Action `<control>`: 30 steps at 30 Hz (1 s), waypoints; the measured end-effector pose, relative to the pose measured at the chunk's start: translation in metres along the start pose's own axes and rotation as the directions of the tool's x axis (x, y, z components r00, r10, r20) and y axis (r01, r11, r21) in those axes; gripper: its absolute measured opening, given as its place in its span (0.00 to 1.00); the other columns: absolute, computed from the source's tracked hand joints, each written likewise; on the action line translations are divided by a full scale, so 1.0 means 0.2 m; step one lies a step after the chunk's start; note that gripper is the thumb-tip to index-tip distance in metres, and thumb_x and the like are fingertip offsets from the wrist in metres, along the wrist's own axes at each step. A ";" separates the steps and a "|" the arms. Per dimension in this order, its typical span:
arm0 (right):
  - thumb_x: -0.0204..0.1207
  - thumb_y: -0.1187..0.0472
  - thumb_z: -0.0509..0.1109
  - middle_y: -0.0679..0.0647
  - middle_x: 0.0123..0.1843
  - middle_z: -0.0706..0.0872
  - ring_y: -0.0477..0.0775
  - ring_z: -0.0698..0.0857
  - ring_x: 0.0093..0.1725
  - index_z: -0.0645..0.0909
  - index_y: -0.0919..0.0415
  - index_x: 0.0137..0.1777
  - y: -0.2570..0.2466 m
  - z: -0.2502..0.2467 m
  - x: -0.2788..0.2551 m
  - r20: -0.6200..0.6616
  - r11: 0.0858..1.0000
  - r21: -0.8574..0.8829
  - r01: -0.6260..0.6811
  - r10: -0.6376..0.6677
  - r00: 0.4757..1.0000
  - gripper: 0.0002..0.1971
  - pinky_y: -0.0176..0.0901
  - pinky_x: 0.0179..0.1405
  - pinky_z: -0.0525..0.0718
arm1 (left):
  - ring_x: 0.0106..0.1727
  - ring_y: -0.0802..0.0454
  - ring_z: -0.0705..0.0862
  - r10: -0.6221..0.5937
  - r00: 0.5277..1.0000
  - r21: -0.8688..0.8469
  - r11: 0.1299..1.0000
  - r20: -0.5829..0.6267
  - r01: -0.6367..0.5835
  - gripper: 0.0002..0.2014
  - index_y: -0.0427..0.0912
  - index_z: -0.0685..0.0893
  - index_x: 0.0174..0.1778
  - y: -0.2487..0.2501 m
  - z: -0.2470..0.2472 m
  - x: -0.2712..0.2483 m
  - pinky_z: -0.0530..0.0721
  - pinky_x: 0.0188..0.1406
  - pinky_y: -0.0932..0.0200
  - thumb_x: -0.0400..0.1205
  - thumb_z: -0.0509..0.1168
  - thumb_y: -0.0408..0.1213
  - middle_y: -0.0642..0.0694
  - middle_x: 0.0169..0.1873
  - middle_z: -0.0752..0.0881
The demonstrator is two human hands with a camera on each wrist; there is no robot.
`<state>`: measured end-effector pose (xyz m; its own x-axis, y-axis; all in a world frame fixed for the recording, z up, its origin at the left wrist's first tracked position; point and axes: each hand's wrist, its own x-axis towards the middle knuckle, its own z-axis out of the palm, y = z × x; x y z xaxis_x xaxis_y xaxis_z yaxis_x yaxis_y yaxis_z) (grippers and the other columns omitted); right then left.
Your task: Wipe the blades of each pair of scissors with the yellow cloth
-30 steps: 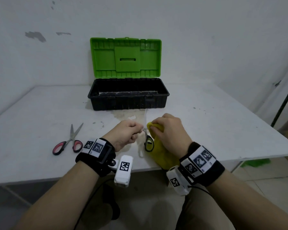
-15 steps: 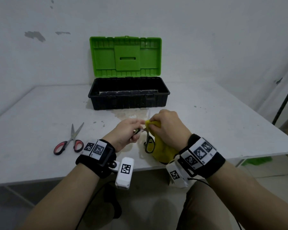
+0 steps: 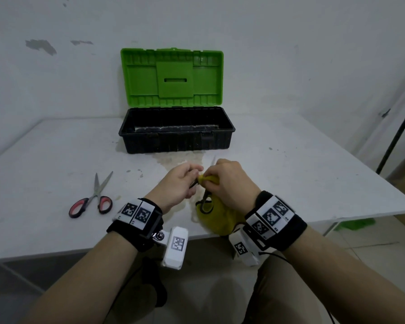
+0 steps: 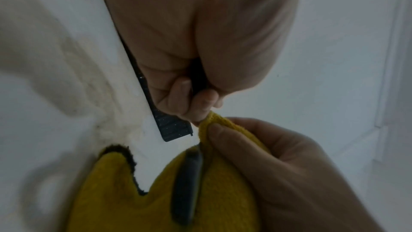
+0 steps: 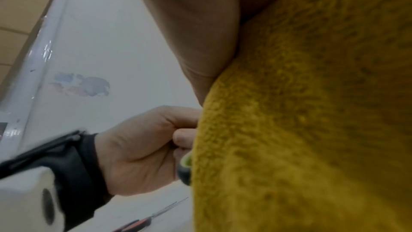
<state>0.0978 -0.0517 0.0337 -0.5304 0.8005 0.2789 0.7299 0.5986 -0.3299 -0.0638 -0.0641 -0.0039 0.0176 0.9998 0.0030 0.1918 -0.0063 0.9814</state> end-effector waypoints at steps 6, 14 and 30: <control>0.78 0.53 0.70 0.51 0.44 0.78 0.49 0.75 0.43 0.88 0.58 0.53 0.04 -0.04 -0.01 -0.038 0.999 0.040 -0.027 0.028 0.999 0.11 0.38 0.43 0.73 | 0.28 0.53 0.79 0.067 0.964 0.160 0.987 -0.259 -0.026 0.19 0.40 0.86 0.41 -0.02 -0.01 0.01 0.80 0.30 0.57 0.90 0.58 0.46 0.48 0.33 0.84; 0.78 0.53 0.70 0.49 0.43 0.76 0.48 0.76 0.42 0.88 0.57 0.53 -0.02 0.01 -0.02 -0.017 0.998 0.042 0.053 -0.053 0.998 0.10 0.36 0.41 0.74 | 0.23 0.53 0.79 0.119 0.940 0.240 0.970 -0.320 -0.041 0.21 0.40 0.80 0.37 -0.02 0.01 0.03 0.78 0.27 0.55 0.88 0.58 0.52 0.47 0.29 0.81; 0.78 0.57 0.69 0.50 0.45 0.74 0.53 0.80 0.41 0.88 0.57 0.54 0.02 0.02 -0.04 0.090 0.997 -0.031 0.071 -0.068 0.994 0.10 0.40 0.41 0.78 | 0.31 0.51 0.80 0.041 0.939 0.151 0.989 -0.340 0.012 0.20 0.36 0.82 0.45 -0.06 0.00 0.02 0.78 0.28 0.59 0.89 0.59 0.51 0.46 0.37 0.82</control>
<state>0.1033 -0.0550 0.0270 -0.6156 0.7570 0.2189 0.7033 0.6531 -0.2807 -0.0657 -0.0591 -0.0150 -0.3095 0.9447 0.1082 0.3377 0.0028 0.9413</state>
